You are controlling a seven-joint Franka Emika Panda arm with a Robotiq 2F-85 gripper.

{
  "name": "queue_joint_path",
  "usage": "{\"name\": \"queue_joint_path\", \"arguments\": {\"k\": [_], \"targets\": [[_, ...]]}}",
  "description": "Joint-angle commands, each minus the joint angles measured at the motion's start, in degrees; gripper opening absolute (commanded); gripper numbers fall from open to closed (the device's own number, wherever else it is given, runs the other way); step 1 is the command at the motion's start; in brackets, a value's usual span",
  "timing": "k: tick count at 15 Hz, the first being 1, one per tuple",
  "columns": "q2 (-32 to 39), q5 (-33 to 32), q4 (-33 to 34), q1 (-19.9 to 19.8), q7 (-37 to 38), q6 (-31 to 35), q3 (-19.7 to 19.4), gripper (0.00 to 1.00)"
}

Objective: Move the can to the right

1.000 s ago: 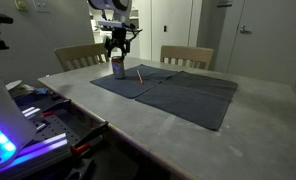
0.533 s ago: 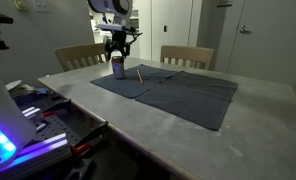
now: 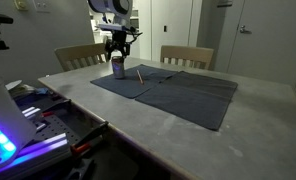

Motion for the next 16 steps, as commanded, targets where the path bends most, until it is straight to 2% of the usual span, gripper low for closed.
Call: {"name": "queue_joint_path", "arguments": {"k": [1,2,6,7,8,9,16], "targets": [[0.6,0.7,1.7,0.0,0.1,-2.1,-0.3,0.99],[0.6,0.8,1.8,0.0,-0.1,-2.2,-0.2,0.98],[0.7,0.6,2.6,0.1,-0.1,-3.1,-0.3,0.84],[0.7,0.6,2.8,0.1,-0.1,-3.4,-0.3,0.88],[0.7,0.5,3.0,0.1,-0.1,-3.8,-0.3,0.82],[0.8,0.5,3.3,0.1,-0.1,-4.2,-0.3,0.83],[0.9,0.2,4.9,0.1,-0.1,-6.2,-0.5,0.74]]}}
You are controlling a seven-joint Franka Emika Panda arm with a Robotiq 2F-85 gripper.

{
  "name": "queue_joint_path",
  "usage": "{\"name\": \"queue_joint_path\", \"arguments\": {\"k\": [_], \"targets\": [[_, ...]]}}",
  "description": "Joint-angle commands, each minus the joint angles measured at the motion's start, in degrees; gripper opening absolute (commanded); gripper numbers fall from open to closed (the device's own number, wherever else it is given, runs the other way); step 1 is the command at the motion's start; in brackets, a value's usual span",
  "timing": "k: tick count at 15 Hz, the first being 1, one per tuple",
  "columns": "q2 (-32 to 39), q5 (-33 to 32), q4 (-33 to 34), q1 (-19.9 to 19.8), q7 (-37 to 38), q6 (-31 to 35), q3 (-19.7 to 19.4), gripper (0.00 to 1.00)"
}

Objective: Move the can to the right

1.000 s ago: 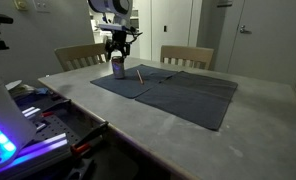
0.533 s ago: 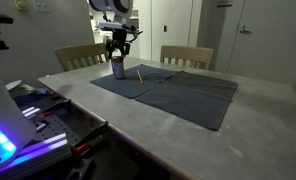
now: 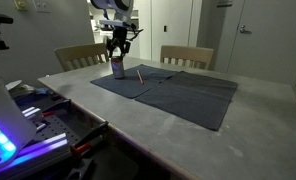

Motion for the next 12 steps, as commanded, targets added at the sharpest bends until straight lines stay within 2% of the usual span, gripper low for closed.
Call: {"name": "queue_joint_path", "arguments": {"k": [1,3,5,7,12], "targets": [[0.9,0.2,2.3,0.1,-0.1,-2.7,-0.5,0.73],[1.0,0.3,2.6,0.1,-0.1,-2.9,-0.5,0.56],[1.0,0.3,3.0,0.1,-0.1,-3.3,-0.6,0.57],[1.2,0.4,3.4,0.0,-0.1,-3.5,-0.7,0.49],[0.7,-0.1,3.1,0.3,0.3,-3.8,-0.8,0.47]]}}
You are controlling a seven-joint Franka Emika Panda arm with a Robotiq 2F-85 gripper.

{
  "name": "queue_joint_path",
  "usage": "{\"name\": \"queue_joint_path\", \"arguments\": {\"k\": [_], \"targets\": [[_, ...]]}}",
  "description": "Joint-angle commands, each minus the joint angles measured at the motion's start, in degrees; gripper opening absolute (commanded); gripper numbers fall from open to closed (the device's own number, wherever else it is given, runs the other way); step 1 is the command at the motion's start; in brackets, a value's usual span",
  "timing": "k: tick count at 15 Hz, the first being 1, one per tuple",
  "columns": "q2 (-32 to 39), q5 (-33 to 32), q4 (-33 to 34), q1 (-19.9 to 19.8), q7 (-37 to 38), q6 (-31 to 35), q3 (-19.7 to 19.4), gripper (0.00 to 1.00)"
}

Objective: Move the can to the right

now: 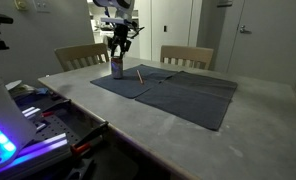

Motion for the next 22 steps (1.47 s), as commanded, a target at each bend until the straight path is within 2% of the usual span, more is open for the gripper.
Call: {"name": "queue_joint_path", "arguments": {"k": [1,3,10,16,22], "targets": [[0.4,-0.1,1.4,0.2,0.3,-1.9,-0.5,0.46],[-0.6,-0.6,1.0,0.2,0.7,-2.1,-0.8,0.34],[-3.8,-2.2,0.3,-0.1,3.3,-3.1,-2.6,0.34],[-9.3,-4.6,-4.1,-1.1,8.4,-3.0,-5.8,0.34],[-15.1,-4.6,-11.9,-4.9,8.1,0.0,-8.7,0.34]]}}
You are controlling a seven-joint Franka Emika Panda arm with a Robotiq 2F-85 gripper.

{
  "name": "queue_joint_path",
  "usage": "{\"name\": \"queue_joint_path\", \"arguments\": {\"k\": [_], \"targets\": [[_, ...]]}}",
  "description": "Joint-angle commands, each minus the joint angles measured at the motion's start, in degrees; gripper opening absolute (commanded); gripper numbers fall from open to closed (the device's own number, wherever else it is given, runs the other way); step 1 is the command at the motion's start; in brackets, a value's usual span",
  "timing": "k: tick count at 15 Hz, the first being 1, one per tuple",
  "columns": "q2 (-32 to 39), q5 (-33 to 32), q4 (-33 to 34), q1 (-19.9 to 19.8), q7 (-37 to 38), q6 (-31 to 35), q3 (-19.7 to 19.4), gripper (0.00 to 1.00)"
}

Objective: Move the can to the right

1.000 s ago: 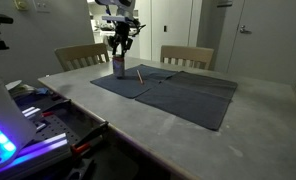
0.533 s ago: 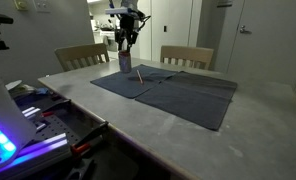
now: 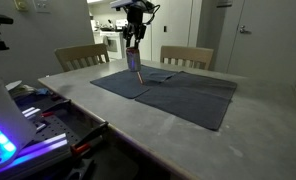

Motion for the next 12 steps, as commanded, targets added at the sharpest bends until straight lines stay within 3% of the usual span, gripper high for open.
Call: {"name": "queue_joint_path", "arguments": {"k": [1,5,12], "targets": [[-4.9,-0.4,-7.5,-2.9,-0.4,3.4,-1.3,0.34],[-7.7,-0.9,-13.9,-5.8,0.1,10.2,-3.5,0.34],[-7.8,-0.4,-19.3,-10.2,-1.6,21.5,-7.2,0.34]]}}
